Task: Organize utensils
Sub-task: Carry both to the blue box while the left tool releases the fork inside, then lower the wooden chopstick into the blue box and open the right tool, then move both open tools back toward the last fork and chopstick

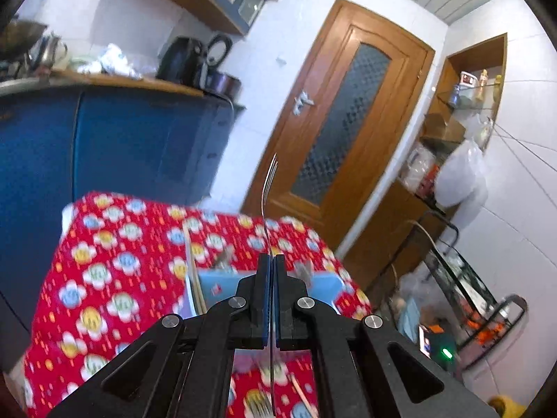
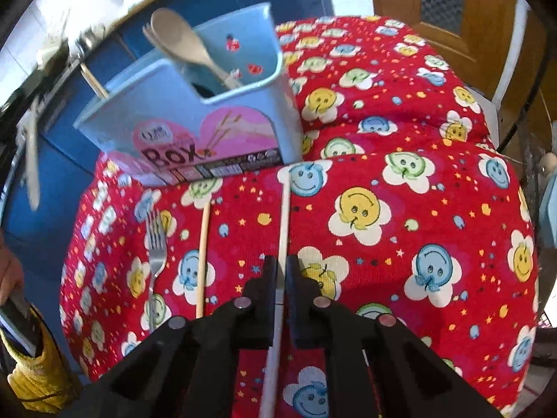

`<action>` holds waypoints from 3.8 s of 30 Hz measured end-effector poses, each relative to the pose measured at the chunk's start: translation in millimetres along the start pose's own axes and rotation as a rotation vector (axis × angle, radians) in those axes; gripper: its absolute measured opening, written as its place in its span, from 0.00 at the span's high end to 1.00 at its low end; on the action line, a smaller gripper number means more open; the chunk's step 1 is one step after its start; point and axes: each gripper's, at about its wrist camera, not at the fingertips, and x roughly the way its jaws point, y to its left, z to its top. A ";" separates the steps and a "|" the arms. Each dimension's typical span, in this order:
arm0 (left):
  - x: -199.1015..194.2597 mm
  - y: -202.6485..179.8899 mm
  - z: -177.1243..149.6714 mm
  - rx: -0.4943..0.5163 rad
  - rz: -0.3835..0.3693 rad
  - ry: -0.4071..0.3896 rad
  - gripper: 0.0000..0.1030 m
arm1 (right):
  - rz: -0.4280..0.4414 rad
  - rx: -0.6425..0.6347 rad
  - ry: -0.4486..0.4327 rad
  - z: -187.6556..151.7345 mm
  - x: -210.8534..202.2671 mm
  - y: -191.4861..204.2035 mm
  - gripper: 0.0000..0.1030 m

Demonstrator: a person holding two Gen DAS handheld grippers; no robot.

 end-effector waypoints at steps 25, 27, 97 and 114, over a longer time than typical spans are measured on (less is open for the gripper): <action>51.0 9.3 -14.5 0.076 0.320 -0.284 0.99 | 0.156 -0.102 -0.640 34.6 -81.6 11.2 0.94; 50.2 7.3 -18.1 0.086 0.322 -0.292 0.99 | 0.156 -0.111 -0.696 48.0 -82.5 17.7 0.94; -21.4 -22.7 -85.5 0.082 0.322 0.140 0.62 | 0.053 -0.132 -0.580 -15.2 -89.3 32.9 0.63; -16.0 -28.7 -121.0 0.075 0.313 0.327 0.62 | 0.045 -0.047 -0.433 -46.5 -60.9 3.3 0.54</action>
